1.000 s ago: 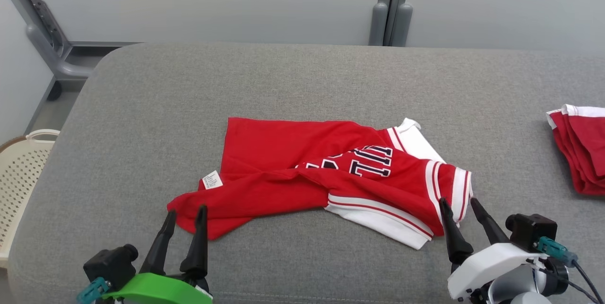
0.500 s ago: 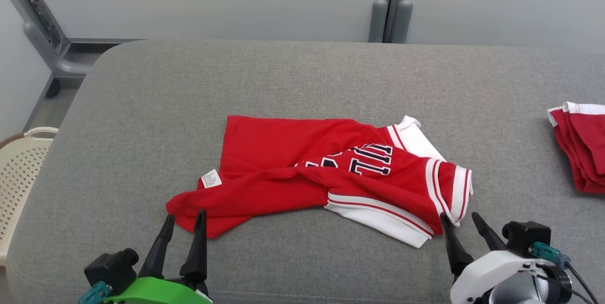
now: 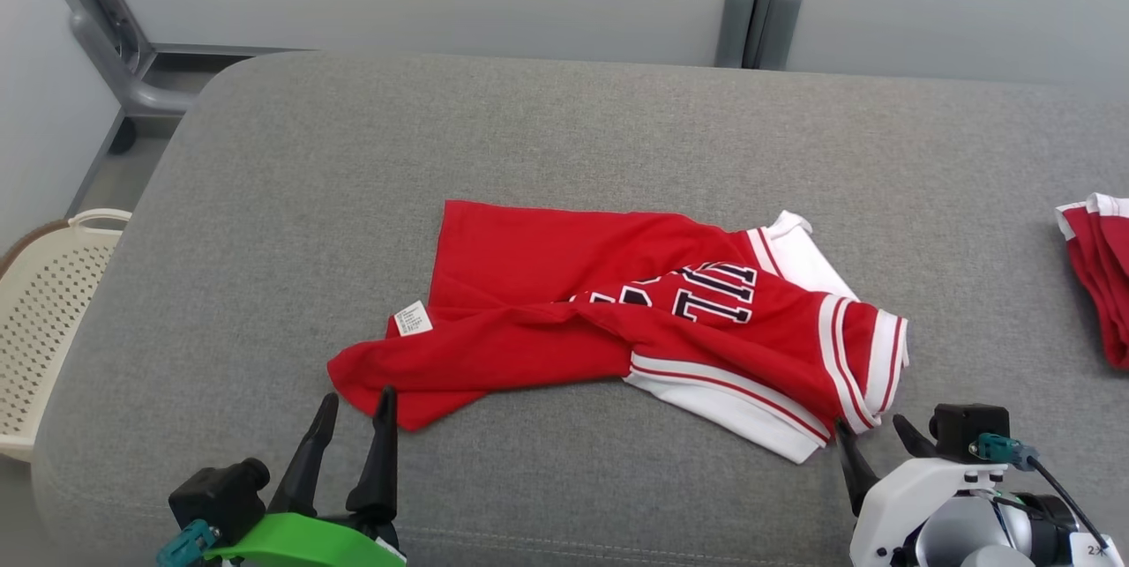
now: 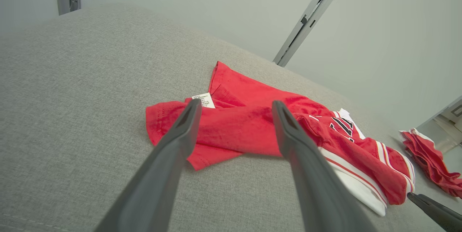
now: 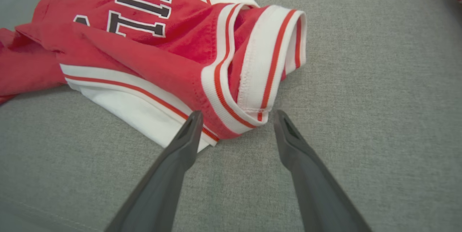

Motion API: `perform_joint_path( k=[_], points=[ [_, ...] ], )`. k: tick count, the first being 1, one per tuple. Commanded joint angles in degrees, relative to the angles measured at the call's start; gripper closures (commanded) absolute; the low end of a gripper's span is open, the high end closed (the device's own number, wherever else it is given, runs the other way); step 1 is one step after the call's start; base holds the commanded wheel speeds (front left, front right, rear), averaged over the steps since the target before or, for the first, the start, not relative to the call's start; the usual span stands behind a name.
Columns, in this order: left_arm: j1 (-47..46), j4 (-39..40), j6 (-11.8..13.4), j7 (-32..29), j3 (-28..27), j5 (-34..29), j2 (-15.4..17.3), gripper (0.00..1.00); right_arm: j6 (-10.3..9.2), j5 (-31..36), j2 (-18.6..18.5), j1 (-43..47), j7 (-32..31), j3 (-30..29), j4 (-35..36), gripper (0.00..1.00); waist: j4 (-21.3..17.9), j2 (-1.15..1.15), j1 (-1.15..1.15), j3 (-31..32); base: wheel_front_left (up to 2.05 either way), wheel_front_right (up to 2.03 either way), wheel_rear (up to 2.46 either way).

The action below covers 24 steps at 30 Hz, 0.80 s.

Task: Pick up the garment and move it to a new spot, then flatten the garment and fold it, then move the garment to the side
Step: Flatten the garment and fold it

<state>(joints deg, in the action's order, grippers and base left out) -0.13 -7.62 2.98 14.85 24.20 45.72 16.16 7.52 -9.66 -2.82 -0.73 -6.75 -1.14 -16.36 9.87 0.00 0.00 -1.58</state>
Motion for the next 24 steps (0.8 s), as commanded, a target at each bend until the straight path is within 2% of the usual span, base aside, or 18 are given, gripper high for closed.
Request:
perform_joint_path(
  k=[1, 6, 7, 8, 9, 10, 12, 13, 14, 18, 23, 24],
  points=[
    [-1.1, 0.3, 0.1, 0.0, 0.0, -0.5, 0.0, 0.0, -0.05, 0.2, -0.2, -0.8, 0.1, 0.0, -0.4, 0.0, 0.4, 0.0, 0.0, -0.5, 0.0, 0.0, 0.0],
    [-1.4, 0.2, 0.2, 0.0, 0.1, -0.8, -0.1, 0.0, -0.06, 1.2, -0.2, -2.3, 0.7, 0.0, -3.1, 0.0, 1.2, 0.0, 0.0, -1.2, 0.0, 0.0, 0.0],
    [-1.6, 0.1, 0.1, 0.0, 0.2, -0.7, -0.1, 0.0, -0.06, 1.5, -0.2, -2.6, 0.7, -0.1, -3.6, 0.1, 1.3, 0.0, 0.0, -1.2, 0.0, 0.0, 0.0],
    [-1.7, 0.1, 0.1, 0.0, 0.2, -0.7, -0.1, 0.0, -0.06, 1.6, -0.2, -3.0, 0.7, -0.3, -4.0, 0.34, 1.4, 0.0, 0.0, -1.3, 0.0, 0.0, 0.0],
    [-1.7, 0.0, 0.1, 0.0, 0.3, -0.6, -0.2, 0.0, -0.06, 2.1, -0.2, -3.4, 0.7, -0.5, -4.5, 0.64, 1.6, 0.0, 0.0, -1.3, 0.0, 0.0, 0.0],
    [-1.7, 0.0, 0.1, 0.0, 0.3, -0.6, -0.2, 0.0, -0.06, 2.1, -0.2, -3.6, 0.6, -0.5, -4.9, 0.71, 1.6, 0.0, 0.0, -1.3, 0.0, 0.0, 0.0],
    [-1.8, -0.1, 0.1, 0.0, 0.4, -0.5, -0.2, 0.0, -0.06, 2.6, -0.2, -3.9, 0.6, -0.5, -5.6, 0.76, 1.8, 0.0, 0.0, -1.3, 0.0, 0.0, 0.0],
    [-1.7, -0.1, 0.1, 0.0, 0.4, -0.4, -0.2, 0.0, -0.06, 2.6, -0.2, -4.1, 0.6, -0.5, -5.9, 0.94, 1.8, 0.0, 0.0, -1.3, 0.0, 0.0, 0.0],
    [-1.7, -0.2, 0.1, 0.0, 0.4, -0.3, -0.1, 0.0, -0.06, 2.7, -0.2, -4.3, 0.6, -0.5, -6.2, 1.0, 1.8, 0.0, 0.0, -1.3, 0.0, 0.0, 0.0],
    [-1.7, -0.2, 0.2, 0.0, 0.2, -0.1, 0.1, 0.0, -0.06, 2.7, -0.2, -4.5, 0.9, -0.2, -6.5, 1.0, 1.8, 0.0, 0.0, -1.1, 0.0, 0.0, 0.0],
    [-1.6, 0.0, 0.1, -0.1, 0.4, 0.1, 0.3, 0.0, -0.06, 1.8, -0.2, -4.7, 1.6, -1.4, -3.6, 1.0, 1.7, 0.0, 0.0, -0.9, 0.0, 0.0, 0.0],
    [-1.4, 0.1, 0.2, -0.1, 0.3, 0.2, 0.4, 0.0, -0.06, 1.4, -0.2, -4.8, 1.5, -2.2, -1.1, 1.0, 1.6, 0.0, 0.0, -0.8, 0.0, 0.0, 0.0]
  ],
)
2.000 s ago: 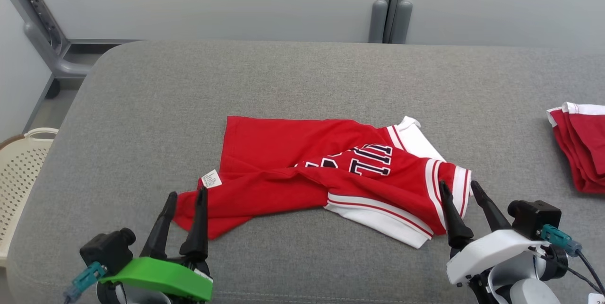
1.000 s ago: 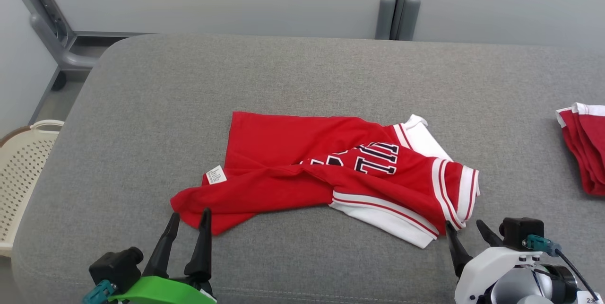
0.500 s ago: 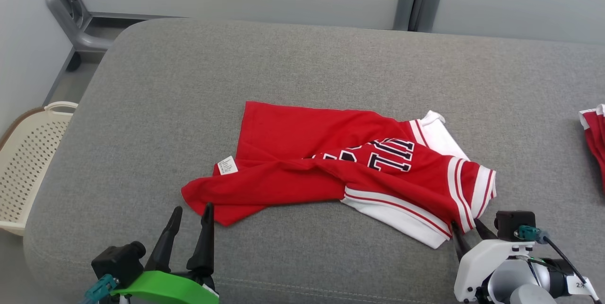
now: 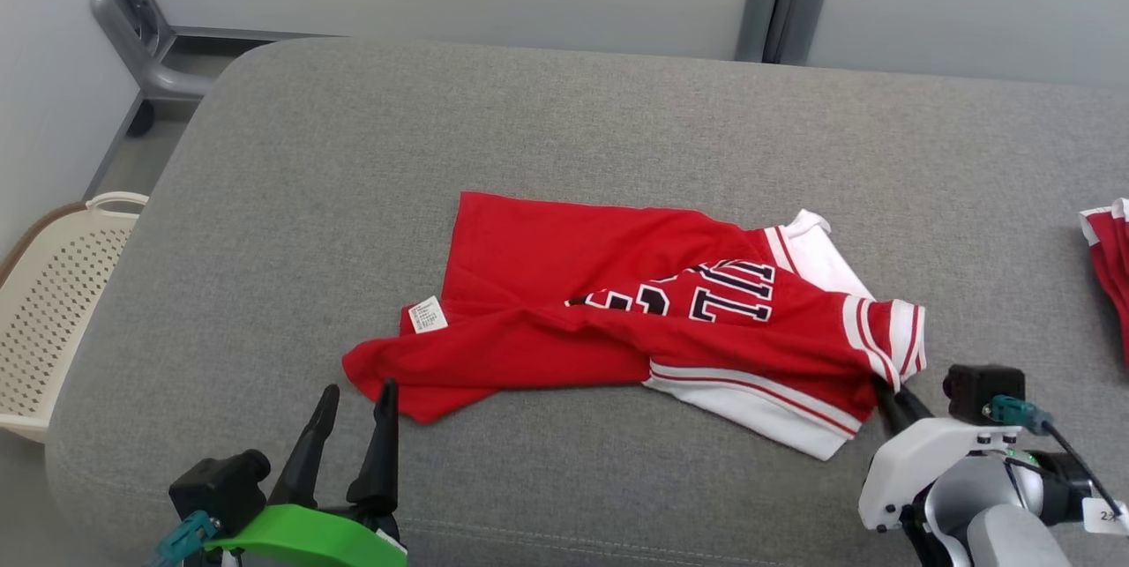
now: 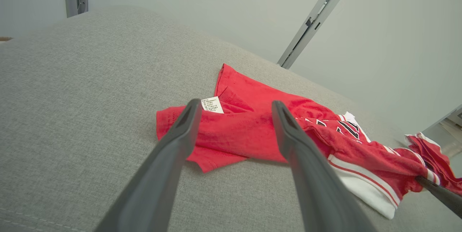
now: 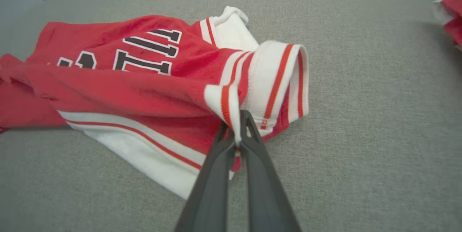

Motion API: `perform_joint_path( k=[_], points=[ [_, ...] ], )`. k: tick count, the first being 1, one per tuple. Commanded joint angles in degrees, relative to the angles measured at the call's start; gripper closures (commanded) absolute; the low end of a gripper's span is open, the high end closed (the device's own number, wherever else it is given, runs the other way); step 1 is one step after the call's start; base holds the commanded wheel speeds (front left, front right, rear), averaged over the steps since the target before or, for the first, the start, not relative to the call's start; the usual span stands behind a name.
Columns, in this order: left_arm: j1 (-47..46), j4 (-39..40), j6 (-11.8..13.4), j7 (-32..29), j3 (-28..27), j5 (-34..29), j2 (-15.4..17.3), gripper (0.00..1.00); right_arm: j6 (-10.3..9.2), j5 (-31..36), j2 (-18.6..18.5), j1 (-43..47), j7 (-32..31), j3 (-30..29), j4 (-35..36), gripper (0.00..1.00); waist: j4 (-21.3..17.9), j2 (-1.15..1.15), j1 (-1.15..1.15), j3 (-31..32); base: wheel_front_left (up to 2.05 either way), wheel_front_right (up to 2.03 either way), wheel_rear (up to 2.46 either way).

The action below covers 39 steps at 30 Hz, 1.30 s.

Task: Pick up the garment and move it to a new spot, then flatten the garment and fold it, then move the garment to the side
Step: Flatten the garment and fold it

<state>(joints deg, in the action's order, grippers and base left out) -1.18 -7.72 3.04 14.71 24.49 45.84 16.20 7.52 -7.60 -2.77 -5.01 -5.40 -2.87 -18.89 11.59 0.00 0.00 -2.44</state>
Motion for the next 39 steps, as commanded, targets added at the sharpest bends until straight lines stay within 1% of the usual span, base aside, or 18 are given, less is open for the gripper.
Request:
perform_joint_path(
  k=[1, 4, 5, 11, 21, 25, 28, 31, 39],
  points=[
    [-0.2, 0.2, 0.2, 0.1, -0.1, 0.2, 0.4, 0.0, -0.06, -0.4, -0.2, -0.7, -0.1, -0.7, 2.9, 1.0, -0.2, 0.0, 0.0, 0.0, 0.0, 0.0, 0.0],
    [-0.1, 0.4, 0.3, 0.1, -0.2, 0.3, 0.4, 0.0, -0.06, 0.7, -0.2, -1.6, -1.8, -1.1, 7.4, 1.0, -0.5, 0.0, 0.0, -0.1, 0.0, 0.0, 0.0],
    [-0.1, 0.4, 0.3, 0.1, -0.2, 0.3, 0.4, 0.0, -0.06, 0.7, -0.2, -1.6, -1.8, -1.1, 7.4, 1.0, -0.5, 0.0, 0.0, -0.1, 0.0, 0.0, 0.0],
    [-0.8, 0.3, -0.2, 0.1, 0.1, 0.3, 0.1, 0.0, -0.06, 3.8, -0.2, -3.9, -5.5, -2.5, 14.2, 1.0, 0.0, 0.0, 0.0, -0.1, 0.0, 0.0, 0.0],
    [-1.4, 0.1, -0.4, 0.2, 0.1, 0.1, 0.2, 0.0, -0.06, 1.7, -0.2, -4.9, -13.5, -5.5, 19.0, 1.0, 1.6, 0.0, 0.0, -0.7, 0.0, 0.0, 0.0],
    [-1.4, 0.0, -0.6, 0.2, 0.1, 0.1, 0.1, 0.0, -0.06, 2.2, -0.2, -5.1, -16.0, -6.5, 20.5, 1.0, 2.1, 0.0, 0.0, -0.9, 0.0, 0.0, 0.0],
    [-1.6, 0.0, -0.7, 0.3, 0.1, 0.1, -0.1, 0.0, -0.06, 2.4, -0.2, -6.3, -17.1, -5.9, 19.4, 1.0, 2.4, 0.0, 0.0, -1.1, 0.0, 0.0, 0.0],
    [-1.8, 0.0, -0.7, 0.3, -0.1, 0.0, -0.1, 0.0, -0.06, 2.9, -0.3, -8.5, -17.0, -5.7, 16.7, 1.0, 2.6, 0.0, 0.0, -1.5, 0.0, 0.0, 0.0],
    [-2.6, -0.6, -1.4, 0.3, 0.5, -0.4, -0.5, 0.0, -0.07, 5.7, -2.4, -18.4, -14.7, -5.7, 4.7, 1.0, 3.7, 0.0, 0.0, -2.2, 0.0, 0.0, 0.0]
  ],
)
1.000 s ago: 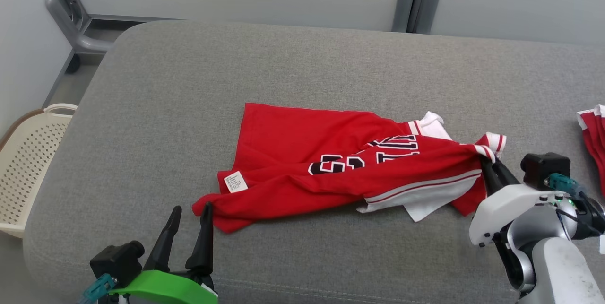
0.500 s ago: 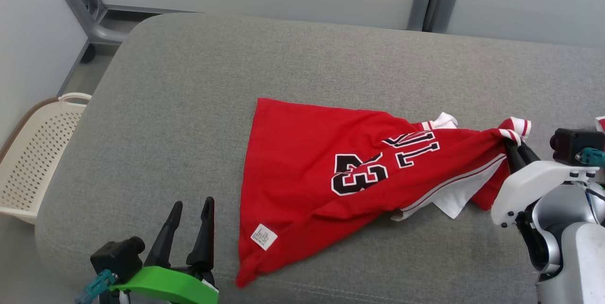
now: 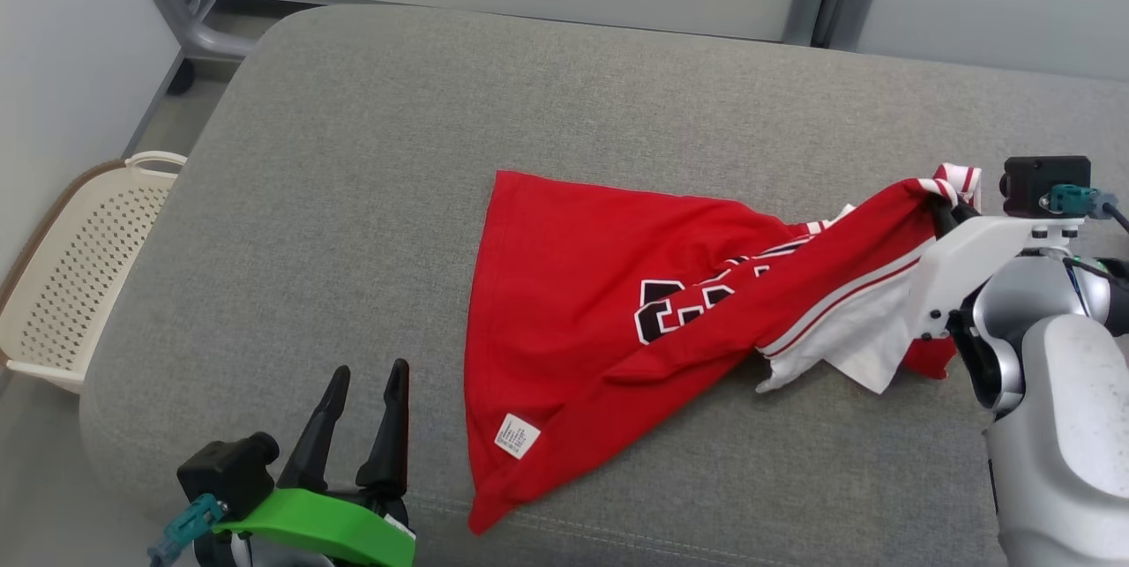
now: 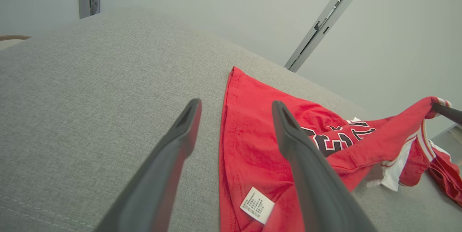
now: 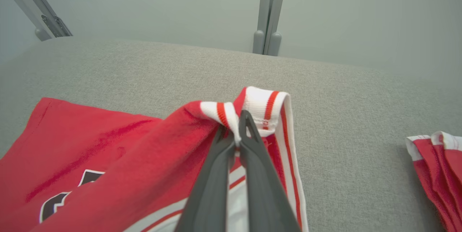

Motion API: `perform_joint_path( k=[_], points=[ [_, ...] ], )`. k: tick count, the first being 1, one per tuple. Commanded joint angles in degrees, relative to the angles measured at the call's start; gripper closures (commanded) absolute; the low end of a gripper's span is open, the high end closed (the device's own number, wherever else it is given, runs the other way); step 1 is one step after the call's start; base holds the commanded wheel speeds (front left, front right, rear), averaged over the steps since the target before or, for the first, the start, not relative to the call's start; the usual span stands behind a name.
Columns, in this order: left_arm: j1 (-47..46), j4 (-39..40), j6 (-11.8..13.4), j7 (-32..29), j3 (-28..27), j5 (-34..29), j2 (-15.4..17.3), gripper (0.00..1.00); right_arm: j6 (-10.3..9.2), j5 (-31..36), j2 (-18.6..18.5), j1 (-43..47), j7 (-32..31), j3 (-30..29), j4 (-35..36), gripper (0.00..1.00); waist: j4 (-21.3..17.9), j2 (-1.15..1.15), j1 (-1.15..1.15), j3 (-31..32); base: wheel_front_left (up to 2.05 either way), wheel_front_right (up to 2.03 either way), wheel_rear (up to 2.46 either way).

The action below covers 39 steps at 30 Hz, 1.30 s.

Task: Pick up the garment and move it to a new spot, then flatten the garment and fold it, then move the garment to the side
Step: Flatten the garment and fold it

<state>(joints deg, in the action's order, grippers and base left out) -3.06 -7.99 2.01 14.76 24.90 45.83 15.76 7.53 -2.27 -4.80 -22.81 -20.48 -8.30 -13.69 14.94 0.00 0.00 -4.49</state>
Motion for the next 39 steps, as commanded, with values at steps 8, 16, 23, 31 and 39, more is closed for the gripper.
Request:
perform_joint_path(
  k=[8, 16, 23, 31, 39],
  points=[
    [-1.3, -1.1, -0.7, 0.1, 0.6, -0.6, -0.4, 0.0, -0.08, 3.4, -2.3, -8.1, 4.8, -1.6, -12.7, 0.0, 2.5, 0.0, 0.0, -0.3, 0.0, 0.0, 0.0],
    [-1.0, -1.3, -0.7, 0.1, 0.8, -0.6, -0.3, 0.0, -0.07, 3.1, -3.7, -11.0, 8.4, 2.4, -22.1, 0.0, 3.1, 0.0, 0.0, -0.2, 0.0, 0.0, 0.0],
    [0.1, -1.0, 0.0, 0.2, 0.5, -0.7, 0.1, 0.0, -0.09, -3.9, -3.2, -10.1, 11.9, 4.0, -24.0, 0.0, 2.0, 0.0, 0.0, 0.8, 0.0, 0.0, 0.0],
    [0.9, -0.3, 0.8, 0.3, -0.5, -0.2, 0.0, 0.0, -0.08, -14.6, -0.2, -4.3, 21.1, 2.2, -15.4, 0.0, -0.7, 0.0, 0.0, 2.2, 0.0, 0.0, 0.0],
    [1.6, 0.0, 1.4, 0.4, -1.8, 0.2, -0.5, 0.0, -0.05, -24.4, 1.8, 4.8, 27.2, 1.0, -6.7, 0.0, -2.6, 0.0, 0.0, 3.5, 0.0, 0.0, 0.0]
  ],
)
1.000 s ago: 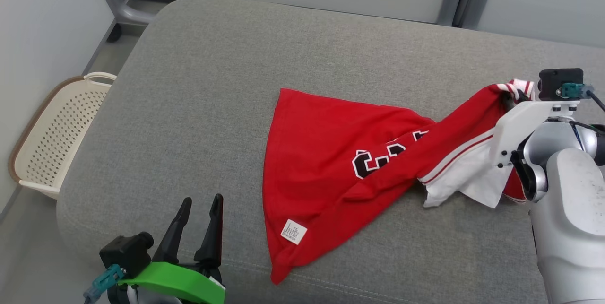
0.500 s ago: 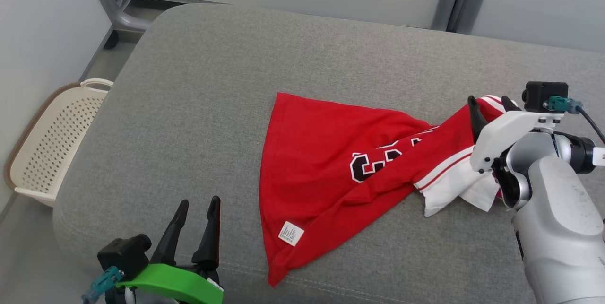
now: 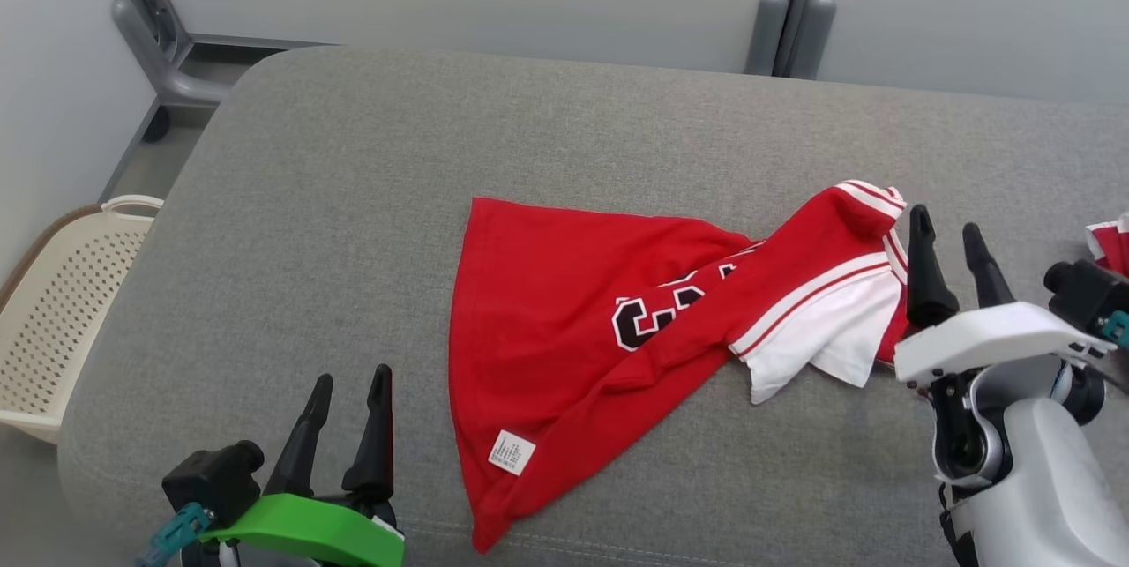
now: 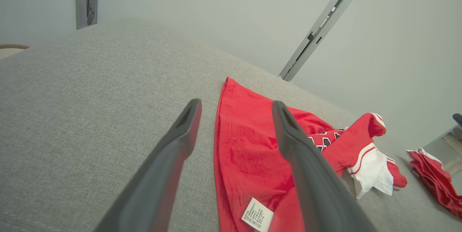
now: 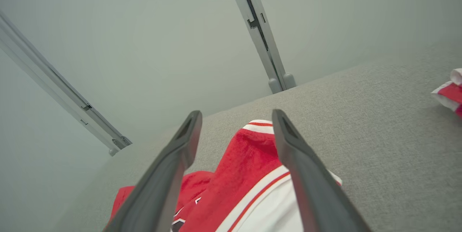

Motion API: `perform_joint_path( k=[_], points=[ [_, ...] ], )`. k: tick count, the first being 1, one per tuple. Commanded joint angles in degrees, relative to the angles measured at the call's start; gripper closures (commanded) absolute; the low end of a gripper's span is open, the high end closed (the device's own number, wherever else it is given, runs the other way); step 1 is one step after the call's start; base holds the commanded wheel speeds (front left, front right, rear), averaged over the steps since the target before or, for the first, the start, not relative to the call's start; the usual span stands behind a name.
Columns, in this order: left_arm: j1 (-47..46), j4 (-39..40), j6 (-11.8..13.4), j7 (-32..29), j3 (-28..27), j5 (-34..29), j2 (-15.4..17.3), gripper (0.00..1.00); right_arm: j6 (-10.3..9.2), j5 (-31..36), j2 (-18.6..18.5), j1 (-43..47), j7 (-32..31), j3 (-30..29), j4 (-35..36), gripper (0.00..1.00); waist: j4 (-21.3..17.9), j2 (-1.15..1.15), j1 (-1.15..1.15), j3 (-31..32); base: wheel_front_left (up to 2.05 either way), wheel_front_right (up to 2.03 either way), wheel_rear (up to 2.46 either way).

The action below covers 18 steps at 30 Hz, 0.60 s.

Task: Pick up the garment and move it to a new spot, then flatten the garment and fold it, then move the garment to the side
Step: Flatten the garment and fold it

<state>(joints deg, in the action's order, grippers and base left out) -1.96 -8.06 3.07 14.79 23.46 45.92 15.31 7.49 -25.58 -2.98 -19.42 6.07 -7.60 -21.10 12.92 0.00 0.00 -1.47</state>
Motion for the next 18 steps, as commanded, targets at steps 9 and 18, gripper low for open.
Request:
perform_joint_path(
  k=[9, 18],
  points=[
    [1.5, -0.4, 0.5, 0.3, -0.9, 0.0, 0.0, 0.0, 0.0, -4.3, 0.0, 11.2, 3.6, 6.7, 5.4, 0.0, -1.9, 0.0, 0.0, 2.0, 0.0, 0.0, 0.0],
    [2.6, -1.1, 0.6, -0.2, -0.4, 0.1, 0.4, 0.0, 0.0, -1.5, 0.0, 15.4, 2.7, 7.6, 7.1, 0.0, -2.3, 0.0, 0.0, 3.1, 0.0, 0.0, 0.0]
  ],
)
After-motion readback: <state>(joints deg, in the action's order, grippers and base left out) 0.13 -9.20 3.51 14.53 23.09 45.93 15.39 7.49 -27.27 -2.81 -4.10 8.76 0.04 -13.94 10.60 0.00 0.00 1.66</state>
